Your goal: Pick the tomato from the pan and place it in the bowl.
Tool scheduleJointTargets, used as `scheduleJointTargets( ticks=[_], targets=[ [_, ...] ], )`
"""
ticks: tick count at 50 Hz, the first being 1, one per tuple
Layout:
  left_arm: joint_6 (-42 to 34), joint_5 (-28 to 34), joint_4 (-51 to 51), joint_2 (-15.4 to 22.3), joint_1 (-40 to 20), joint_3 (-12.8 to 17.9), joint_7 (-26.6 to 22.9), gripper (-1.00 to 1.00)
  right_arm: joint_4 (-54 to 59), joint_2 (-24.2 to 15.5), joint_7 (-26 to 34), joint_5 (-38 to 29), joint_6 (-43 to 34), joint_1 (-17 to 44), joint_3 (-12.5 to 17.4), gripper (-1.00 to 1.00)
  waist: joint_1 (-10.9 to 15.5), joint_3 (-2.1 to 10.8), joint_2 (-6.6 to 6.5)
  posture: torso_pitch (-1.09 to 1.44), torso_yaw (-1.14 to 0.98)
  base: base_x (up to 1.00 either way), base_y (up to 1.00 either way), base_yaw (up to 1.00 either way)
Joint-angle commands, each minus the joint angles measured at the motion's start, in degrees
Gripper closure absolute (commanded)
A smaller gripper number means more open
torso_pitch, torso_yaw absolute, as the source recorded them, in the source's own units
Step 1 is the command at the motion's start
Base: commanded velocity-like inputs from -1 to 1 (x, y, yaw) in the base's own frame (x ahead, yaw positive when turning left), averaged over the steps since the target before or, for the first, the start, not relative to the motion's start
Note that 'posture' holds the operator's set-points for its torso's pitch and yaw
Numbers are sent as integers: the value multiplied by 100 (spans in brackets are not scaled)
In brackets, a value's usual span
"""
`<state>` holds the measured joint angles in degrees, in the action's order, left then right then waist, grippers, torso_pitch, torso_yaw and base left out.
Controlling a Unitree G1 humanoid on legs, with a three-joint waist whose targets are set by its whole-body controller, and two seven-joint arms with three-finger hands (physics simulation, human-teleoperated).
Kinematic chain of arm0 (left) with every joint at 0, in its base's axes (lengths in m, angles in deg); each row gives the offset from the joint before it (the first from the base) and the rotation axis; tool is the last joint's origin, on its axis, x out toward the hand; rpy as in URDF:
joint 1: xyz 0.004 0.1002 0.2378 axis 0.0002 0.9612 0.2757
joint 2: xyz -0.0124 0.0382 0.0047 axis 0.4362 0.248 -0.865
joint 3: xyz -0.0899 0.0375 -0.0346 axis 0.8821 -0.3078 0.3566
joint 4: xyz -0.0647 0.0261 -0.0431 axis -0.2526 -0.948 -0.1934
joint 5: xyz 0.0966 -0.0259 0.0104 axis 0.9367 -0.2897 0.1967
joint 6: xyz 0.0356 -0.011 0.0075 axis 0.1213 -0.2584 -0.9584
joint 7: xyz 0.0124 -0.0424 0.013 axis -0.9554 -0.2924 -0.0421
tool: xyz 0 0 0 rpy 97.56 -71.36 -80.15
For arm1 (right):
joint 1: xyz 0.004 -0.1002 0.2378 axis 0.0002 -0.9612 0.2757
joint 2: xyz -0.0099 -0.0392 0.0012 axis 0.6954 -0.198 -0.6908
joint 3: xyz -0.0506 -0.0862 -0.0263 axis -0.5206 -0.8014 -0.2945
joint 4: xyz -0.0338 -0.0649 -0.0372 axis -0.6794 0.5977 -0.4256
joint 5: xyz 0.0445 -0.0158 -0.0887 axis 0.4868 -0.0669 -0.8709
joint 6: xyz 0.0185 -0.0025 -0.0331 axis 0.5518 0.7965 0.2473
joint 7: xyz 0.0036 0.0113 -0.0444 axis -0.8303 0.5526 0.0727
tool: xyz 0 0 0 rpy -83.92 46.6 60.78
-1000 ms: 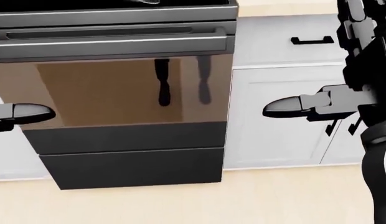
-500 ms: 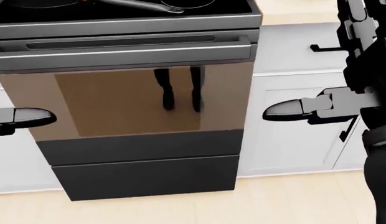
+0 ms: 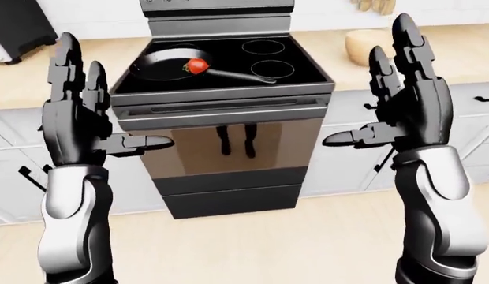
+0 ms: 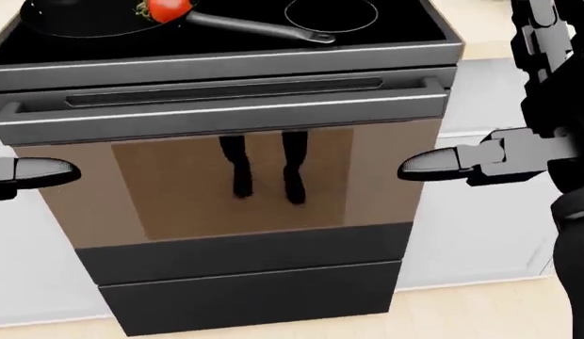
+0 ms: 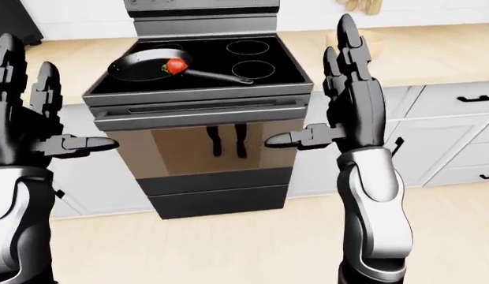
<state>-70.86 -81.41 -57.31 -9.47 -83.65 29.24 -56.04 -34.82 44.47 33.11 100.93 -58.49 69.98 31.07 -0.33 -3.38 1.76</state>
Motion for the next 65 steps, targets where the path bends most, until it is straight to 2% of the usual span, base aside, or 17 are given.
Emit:
scheduleJointTargets(
  ticks=[1,8,11,14,23,27,28,30,35,37,39,51,55,56,57,60,65],
  targets=[
    [133,5,172,116,-147,111,8,-100,-150,-41,-7,-2,102,166,-4,-100,37,136,101,0,0,32,35,0],
    [156,5,147,113,-148,112,4,-100,-130,-31,-13,-9,119,162,-2,-100,-97,123,-196,0,0,33,35,0],
    [147,-5,152,116,-150,119,8,-100,-131,-34,-17,-7,110,173,2,-100,-107,292,-754,0,0,33,35,0],
    [136,-10,169,119,-141,123,11,-100,-125,-28,-34,6,120,174,15,-100,-10,118,-655,0,0,30,34,0],
    [98,-23,199,134,-153,129,21,-100,-152,-43,-60,37,89,183,20,-100,110,199,-216,0,0,19,28,0],
    [89,-19,215,139,-159,126,17,-100,-150,-62,-63,56,88,192,44,-100,145,293,148,0,0,18,25,0],
    [83,-24,220,141,-158,134,17,-100,-152,-68,-63,60,94,185,52,-100,95,226,-76,0,0,18,24,0],
    [65,-30,247,146,-160,140,20,-100,-153,-77,-74,82,85,194,67,-100,72,171,83,0,0,18,24,0],
    [40,-28,282,145,-162,138,29,-100,-148,-87,-102,169,105,185,111,-100,-14,180,-109,0,0,16,21,0],
    [42,-27,278,146,-162,141,28,-100,-162,-94,-130,231,110,190,132,-100,-37,150,-299,0,0,12,18,0],
    [42,-30,278,148,-163,147,28,-100,-160,-103,-143,254,121,185,129,-100,-23,290,-716,0,0,7,13,0],
    [-9,-45,297,178,-207,150,46,-100,-188,-158,-198,337,105,215,143,-100,73,245,-167,0,0,5,10,0],
    [-65,-48,339,192,-236,141,56,-100,-176,-179,-211,357,117,218,166,-100,82,331,305,0,0,5,4,0],
    [-67,-47,345,192,-237,141,55,-100,-178,-180,-216,363,119,216,170,-100,34,265,-31,0,0,5,3,0],
    [-57,-44,342,187,-229,141,53,-100,-181,-179,-213,362,134,200,166,-100,54,260,80,0,0,5,2,0],
    [-30,-31,319,185,-217,148,41,-100,-168,-181,-217,365,154,198,167,-100,27,211,15,0,0,4,3,0],
    [-18,-22,316,180,-210,142,36,-100,-170,-181,-219,371,184,181,174,-100,-72,188,-407,0,0,5,1,0]
  ],
)
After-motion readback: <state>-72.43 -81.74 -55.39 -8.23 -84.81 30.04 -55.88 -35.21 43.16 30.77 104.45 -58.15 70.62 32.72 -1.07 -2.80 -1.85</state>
